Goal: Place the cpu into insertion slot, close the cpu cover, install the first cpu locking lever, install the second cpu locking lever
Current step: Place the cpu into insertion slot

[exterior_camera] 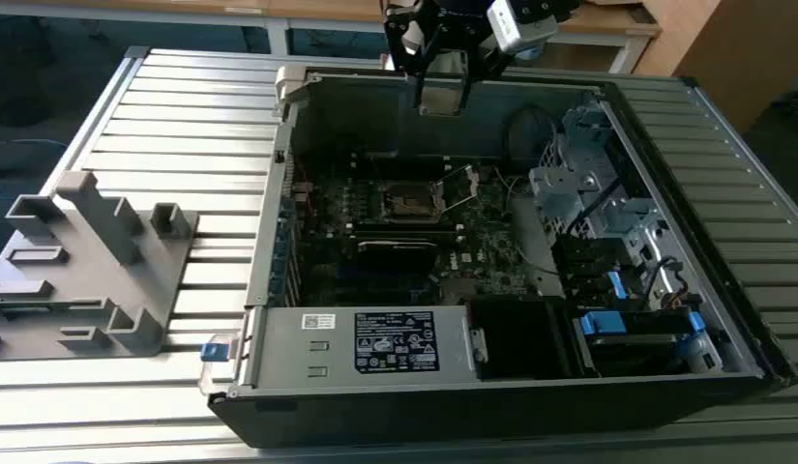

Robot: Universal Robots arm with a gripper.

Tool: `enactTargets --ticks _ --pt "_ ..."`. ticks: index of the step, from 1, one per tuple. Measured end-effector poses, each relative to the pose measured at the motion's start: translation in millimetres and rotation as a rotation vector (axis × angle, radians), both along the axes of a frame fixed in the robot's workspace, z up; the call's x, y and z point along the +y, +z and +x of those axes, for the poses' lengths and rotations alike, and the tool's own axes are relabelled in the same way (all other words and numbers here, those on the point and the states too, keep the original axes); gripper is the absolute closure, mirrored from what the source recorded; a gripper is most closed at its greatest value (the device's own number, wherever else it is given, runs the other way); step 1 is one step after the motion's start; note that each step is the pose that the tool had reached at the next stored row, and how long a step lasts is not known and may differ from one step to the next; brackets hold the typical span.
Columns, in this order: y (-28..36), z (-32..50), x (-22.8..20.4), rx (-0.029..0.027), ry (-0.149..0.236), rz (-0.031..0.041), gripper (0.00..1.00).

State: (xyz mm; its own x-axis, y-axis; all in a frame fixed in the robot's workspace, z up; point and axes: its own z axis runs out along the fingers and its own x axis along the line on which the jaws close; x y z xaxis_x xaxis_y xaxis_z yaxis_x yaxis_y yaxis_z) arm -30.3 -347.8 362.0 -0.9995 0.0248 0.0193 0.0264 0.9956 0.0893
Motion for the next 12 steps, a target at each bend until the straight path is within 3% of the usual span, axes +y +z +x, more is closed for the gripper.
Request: enactTargets --ticks 12 --pt "-1.0 0.0 0.0 0.0001 0.000 0.0000 0.46"
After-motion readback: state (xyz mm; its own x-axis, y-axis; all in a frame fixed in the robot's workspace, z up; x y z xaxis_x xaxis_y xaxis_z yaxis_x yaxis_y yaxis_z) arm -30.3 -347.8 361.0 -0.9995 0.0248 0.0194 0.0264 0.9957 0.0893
